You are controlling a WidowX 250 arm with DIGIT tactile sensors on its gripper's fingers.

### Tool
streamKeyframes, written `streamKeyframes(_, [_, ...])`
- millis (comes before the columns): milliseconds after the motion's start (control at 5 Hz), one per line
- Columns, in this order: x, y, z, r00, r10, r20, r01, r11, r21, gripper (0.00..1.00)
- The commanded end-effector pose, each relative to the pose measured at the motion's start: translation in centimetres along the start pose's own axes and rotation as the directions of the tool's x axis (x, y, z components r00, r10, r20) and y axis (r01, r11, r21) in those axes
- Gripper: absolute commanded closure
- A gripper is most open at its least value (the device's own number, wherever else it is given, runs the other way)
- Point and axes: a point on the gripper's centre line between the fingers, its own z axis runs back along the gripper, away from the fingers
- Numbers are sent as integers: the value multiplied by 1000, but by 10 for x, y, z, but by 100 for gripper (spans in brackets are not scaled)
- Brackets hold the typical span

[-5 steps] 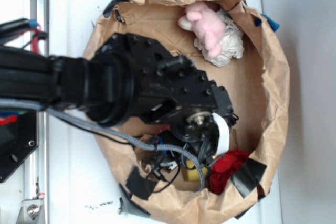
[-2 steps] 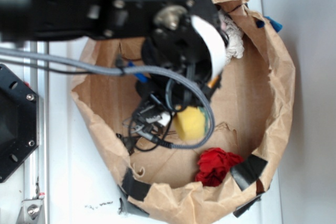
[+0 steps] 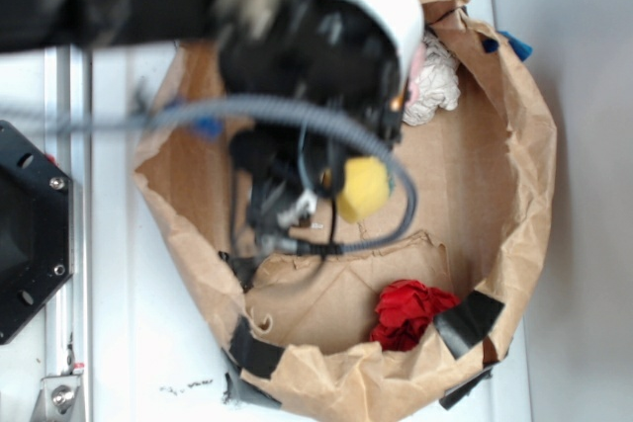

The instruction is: Grab the green sponge.

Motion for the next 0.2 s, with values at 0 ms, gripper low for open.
streamKeyframes(0, [13,-12,13,998,26,52,-29,998,59,100])
